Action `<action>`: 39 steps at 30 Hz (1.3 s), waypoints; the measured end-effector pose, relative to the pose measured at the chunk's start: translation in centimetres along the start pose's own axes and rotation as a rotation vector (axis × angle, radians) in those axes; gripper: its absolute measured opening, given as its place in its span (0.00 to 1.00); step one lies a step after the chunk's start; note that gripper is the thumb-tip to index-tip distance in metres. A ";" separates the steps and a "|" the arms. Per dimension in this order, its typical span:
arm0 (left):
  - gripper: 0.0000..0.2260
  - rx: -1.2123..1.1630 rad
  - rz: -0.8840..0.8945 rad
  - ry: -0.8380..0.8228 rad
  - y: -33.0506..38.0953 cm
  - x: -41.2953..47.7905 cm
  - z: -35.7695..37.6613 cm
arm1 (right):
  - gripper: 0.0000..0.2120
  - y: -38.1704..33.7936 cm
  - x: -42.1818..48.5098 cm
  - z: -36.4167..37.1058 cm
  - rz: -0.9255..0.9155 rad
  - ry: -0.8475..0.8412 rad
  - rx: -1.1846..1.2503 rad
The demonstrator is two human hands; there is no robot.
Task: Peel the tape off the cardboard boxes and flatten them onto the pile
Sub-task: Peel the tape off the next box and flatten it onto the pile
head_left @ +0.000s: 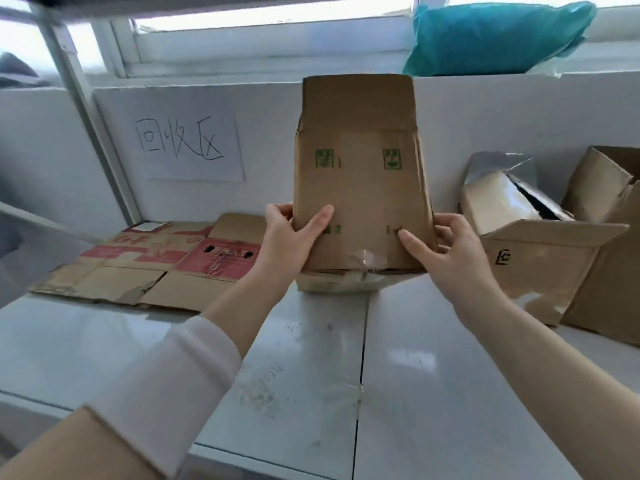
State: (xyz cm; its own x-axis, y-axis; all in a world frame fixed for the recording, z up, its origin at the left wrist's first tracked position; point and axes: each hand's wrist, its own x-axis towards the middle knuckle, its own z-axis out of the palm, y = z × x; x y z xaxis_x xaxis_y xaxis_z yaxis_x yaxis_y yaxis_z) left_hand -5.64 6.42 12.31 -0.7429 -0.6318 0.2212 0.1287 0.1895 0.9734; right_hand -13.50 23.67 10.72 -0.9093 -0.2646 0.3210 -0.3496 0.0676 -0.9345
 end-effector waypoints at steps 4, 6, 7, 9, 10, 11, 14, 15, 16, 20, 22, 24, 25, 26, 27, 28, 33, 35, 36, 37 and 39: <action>0.27 0.019 -0.133 0.034 4.0 -1.9 -4.9 | 0.26 -5.2 -1.1 2.5 0.105 -0.187 0.046; 0.29 0.000 -0.207 0.026 5.3 -2.7 -7.2 | 0.29 -7.1 -1.7 3.6 0.149 -0.282 0.000; 0.30 0.005 -0.233 0.024 5.8 -3.0 -8.2 | 0.29 -7.9 -2.0 4.1 0.157 -0.323 -0.031; 0.36 0.017 -0.280 0.029 6.0 -3.4 -9.9 | 0.27 -8.9 -2.6 5.4 0.163 -0.395 -0.079; 0.39 0.016 -0.300 0.038 5.8 -3.5 -10.6 | 0.27 -9.2 -2.8 6.0 0.167 -0.418 -0.089; 0.40 0.009 -0.312 0.051 5.7 -3.6 -11.1 | 0.27 -9.6 -2.9 6.6 0.169 -0.430 -0.099; 0.39 -0.010 -0.316 0.087 5.1 -3.2 -11.6 | 0.27 -10.3 -2.9 8.2 0.148 -0.371 -0.190; 0.38 -0.019 -0.315 0.091 5.1 -3.0 -11.6 | 0.26 -10.5 -2.9 8.5 0.094 -0.304 -0.275; 0.38 -0.022 -0.316 0.091 5.1 -2.7 -11.5 | 0.25 -10.6 -3.1 8.6 0.001 -0.214 -0.402; 0.38 -0.006 -0.330 0.115 4.6 -1.9 -11.3 | 0.21 -11.5 -4.7 8.8 -0.358 -0.120 -0.917; 0.39 -0.004 -0.323 0.115 4.3 -1.6 -11.2 | 0.22 -12.1 -5.3 9.4 -0.385 -0.199 -0.928; 0.39 -0.001 -0.326 0.122 4.3 -1.6 -11.3 | 0.20 -12.4 -5.3 10.3 -0.419 -0.258 -0.886; 0.39 -0.002 -0.325 0.121 4.3 -1.5 -11.4 | 0.16 -12.3 -5.2 10.6 -0.443 -0.257 -0.820; 0.39 0.000 -0.317 0.120 4.2 -1.3 -11.5 | 0.10 -12.0 -5.1 10.8 -0.451 -0.239 -0.704; 0.39 0.018 -0.289 0.120 4.2 -1.4 -11.6 | 0.07 -11.6 -5.1 10.7 -0.455 -0.219 -0.571; 0.39 0.076 -0.224 0.128 4.0 -1.3 -11.7 | 0.08 -10.9 -5.3 10.6 -0.479 -0.193 -0.463; 0.13 0.465 0.292 -0.061 4.4 -1.8 -11.3 | 0.08 -6.8 -6.6 9.3 -0.998 -0.051 -0.297; 0.14 0.504 0.317 -0.172 4.3 -1.5 -11.4 | 0.06 -5.8 -6.5 9.1 -1.157 -0.065 -0.326; 0.15 0.522 0.319 -0.196 4.4 -1.2 -11.5 | 0.04 -5.3 -6.4 9.2 -1.209 -0.086 -0.363; 0.14 0.540 0.318 -0.206 4.5 -1.1 -11.7 | 0.06 -4.7 -6.4 9.2 -1.232 -0.111 -0.407; 0.11 0.583 0.295 -0.228 4.6 -1.0 -12.0 | 0.09 -3.1 -6.3 9.0 -1.225 -0.156 -0.489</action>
State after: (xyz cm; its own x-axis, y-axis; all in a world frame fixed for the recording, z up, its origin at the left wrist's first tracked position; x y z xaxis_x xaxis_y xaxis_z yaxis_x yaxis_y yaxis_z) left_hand 3.59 -1.04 17.28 -0.8588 -0.3303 0.3916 0.0196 0.7426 0.6694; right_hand -4.67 16.42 10.23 0.0737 -0.5068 0.8589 -0.9936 0.0362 0.1066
